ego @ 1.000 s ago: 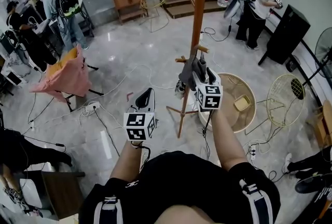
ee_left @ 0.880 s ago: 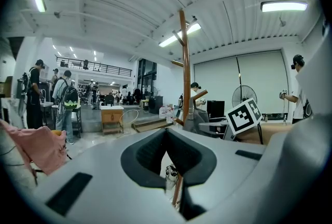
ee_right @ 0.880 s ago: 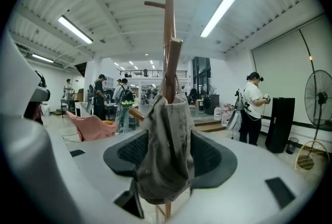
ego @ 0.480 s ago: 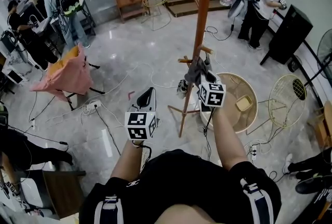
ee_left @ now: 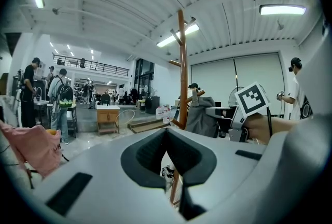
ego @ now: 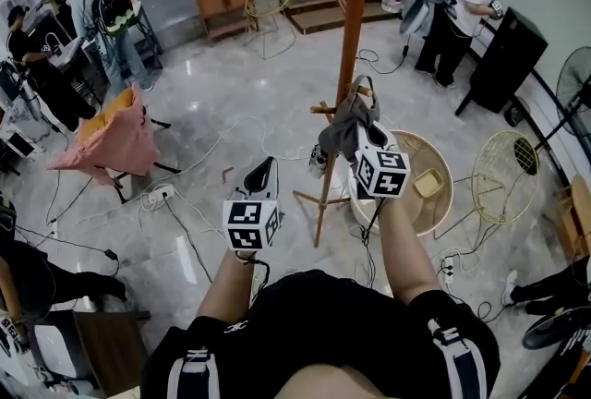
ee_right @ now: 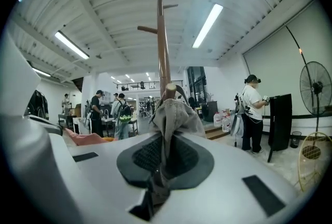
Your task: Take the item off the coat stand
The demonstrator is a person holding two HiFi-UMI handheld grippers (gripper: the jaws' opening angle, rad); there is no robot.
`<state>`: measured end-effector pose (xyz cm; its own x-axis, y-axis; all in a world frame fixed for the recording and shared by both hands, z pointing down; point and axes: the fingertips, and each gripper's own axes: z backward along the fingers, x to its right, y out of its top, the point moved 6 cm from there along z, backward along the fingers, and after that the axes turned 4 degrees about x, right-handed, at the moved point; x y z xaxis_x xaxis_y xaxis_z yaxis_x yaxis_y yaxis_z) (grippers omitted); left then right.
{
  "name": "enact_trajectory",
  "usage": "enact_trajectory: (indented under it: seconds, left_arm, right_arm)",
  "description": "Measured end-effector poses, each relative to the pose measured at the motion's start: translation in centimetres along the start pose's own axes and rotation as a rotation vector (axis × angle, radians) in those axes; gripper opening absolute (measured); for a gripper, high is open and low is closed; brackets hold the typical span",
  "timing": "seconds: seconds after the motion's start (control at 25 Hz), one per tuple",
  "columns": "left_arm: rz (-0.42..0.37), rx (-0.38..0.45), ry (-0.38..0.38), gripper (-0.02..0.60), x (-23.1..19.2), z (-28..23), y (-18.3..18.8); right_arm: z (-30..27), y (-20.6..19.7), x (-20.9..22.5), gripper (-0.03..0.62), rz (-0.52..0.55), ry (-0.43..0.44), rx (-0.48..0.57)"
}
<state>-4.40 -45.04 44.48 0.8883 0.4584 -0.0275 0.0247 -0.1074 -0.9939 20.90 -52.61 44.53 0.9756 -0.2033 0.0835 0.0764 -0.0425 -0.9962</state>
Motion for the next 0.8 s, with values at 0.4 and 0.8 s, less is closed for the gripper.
enact_trajectory:
  seconds: [0.4, 0.8]
  left_arm:
    - [0.003, 0.000, -0.045, 0.017, 1.7, -0.9, -0.2]
    - [-0.011, -0.010, -0.096, 0.017, 3.6, -2.0, -0.5]
  right_arm:
    - [4.5, 3.4, -0.4, 0.031, 0.042, -0.002, 0.107]
    - [8.0, 1.2, 0.4, 0.029, 0.009, 0.008, 0.092]
